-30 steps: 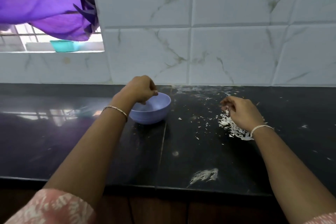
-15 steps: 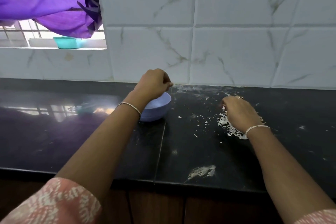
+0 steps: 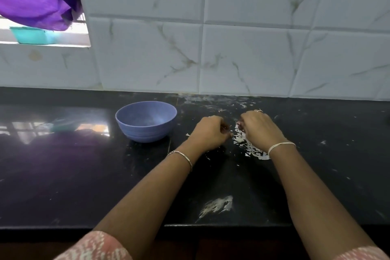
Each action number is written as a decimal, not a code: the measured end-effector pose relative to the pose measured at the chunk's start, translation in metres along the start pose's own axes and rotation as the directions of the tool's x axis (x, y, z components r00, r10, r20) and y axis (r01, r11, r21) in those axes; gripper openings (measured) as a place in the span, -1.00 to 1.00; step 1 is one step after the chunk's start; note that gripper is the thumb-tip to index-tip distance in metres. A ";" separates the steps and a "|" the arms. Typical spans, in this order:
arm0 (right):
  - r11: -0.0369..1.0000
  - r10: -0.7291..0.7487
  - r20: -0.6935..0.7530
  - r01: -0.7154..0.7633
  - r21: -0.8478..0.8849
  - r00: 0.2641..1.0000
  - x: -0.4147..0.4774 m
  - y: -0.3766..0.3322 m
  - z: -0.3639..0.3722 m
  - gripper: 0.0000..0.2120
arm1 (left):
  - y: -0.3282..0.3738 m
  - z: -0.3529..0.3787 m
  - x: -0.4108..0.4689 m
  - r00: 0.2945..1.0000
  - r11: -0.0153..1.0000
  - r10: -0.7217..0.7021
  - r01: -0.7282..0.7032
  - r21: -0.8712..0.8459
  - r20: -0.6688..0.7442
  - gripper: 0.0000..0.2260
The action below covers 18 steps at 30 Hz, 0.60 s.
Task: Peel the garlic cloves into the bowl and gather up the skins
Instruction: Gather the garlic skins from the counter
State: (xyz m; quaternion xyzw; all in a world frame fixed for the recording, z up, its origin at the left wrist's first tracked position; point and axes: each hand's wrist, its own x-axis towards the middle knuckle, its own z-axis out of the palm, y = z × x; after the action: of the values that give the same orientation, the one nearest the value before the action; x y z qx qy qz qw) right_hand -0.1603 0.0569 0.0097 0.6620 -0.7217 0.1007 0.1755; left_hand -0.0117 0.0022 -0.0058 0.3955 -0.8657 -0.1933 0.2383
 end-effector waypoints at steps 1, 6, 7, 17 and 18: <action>1.000 -0.003 0.010 0.003 0.017 1.000 0.001 0.000 0.001 -0.83 | -0.001 0.004 0.005 1.000 0.999 0.001 -0.001 -0.044 0.003 -0.71; 0.993 0.005 0.039 -0.009 0.116 0.999 0.006 0.001 0.003 -0.88 | -0.004 0.008 0.023 0.997 0.966 0.027 -0.045 -0.254 -0.073 -0.81; 0.991 0.004 0.033 -0.008 0.133 0.999 0.006 0.002 0.003 -0.87 | -0.005 0.006 0.026 0.996 0.967 0.035 -0.055 -0.250 -0.083 -0.86; 0.849 0.206 -0.037 -0.159 0.504 0.978 -0.003 0.046 0.010 -0.83 | -0.016 0.018 0.038 0.995 0.995 0.097 -0.097 0.002 0.022 -0.82; 0.782 0.306 -0.083 -0.201 0.590 0.948 -0.007 0.051 0.009 -0.86 | -0.017 0.019 0.035 0.996 0.996 0.089 -0.089 -0.002 0.007 -0.85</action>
State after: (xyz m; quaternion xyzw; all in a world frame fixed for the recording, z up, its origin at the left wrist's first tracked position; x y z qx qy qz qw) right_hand -0.2111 0.0647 0.0032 0.5691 -0.7218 0.3935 0.0151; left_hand -0.0329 -0.0327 -0.0209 0.3556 -0.8830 -0.1848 0.2442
